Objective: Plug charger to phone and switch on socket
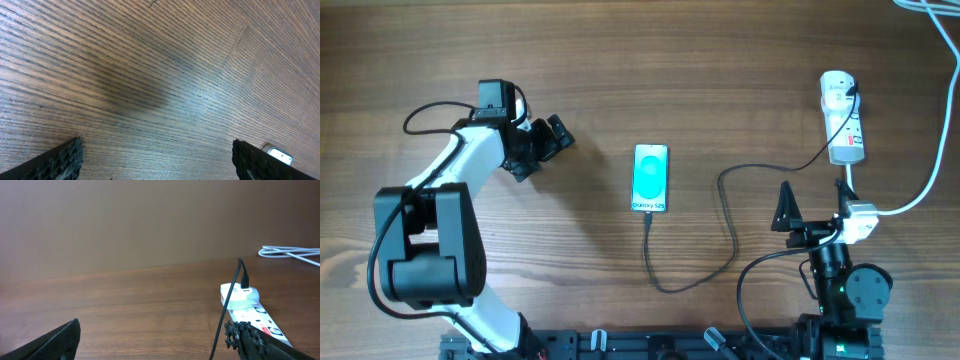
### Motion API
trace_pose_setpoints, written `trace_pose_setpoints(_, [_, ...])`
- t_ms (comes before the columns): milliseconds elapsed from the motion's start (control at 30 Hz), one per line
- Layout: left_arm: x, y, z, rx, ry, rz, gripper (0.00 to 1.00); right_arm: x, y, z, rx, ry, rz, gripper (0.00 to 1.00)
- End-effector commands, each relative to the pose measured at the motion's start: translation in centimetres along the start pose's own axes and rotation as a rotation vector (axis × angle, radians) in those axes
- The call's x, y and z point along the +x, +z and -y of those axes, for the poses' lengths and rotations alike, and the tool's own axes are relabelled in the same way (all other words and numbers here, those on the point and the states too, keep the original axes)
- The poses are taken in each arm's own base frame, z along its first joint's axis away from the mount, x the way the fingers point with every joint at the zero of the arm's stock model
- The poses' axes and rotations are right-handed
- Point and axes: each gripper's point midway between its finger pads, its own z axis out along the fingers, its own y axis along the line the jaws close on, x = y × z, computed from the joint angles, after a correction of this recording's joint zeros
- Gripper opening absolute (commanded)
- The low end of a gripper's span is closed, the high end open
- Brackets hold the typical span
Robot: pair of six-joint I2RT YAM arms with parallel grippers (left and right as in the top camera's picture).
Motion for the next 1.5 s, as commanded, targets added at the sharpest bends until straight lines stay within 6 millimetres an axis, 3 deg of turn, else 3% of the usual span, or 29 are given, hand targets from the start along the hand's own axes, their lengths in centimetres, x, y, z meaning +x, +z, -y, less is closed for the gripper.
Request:
trace_pose_setpoints(0, [1.2, 1.4, -2.9, -0.089, -0.035, -0.039, 1.0, -0.3, -0.1, -0.3, -0.018, 0.01, 0.014, 0.99])
trace_pose_setpoints(1033, [1.2, 1.3, -2.8, -0.088, -0.034, -0.036, 1.0, -0.3, -0.1, -0.3, -0.018, 0.011, 0.014, 1.0])
trace_pose_setpoints(1233, [0.6, -0.1, -1.8, -0.064, -0.015, 0.003, 1.0, -0.3, -0.1, -0.3, -0.018, 0.011, 0.014, 1.0])
trace_pose_setpoints(1467, [-1.2, -5.1, 1.2, 0.015, 0.034, 0.142, 1.0, -0.3, -0.1, -0.3, -0.018, 0.011, 0.014, 1.0])
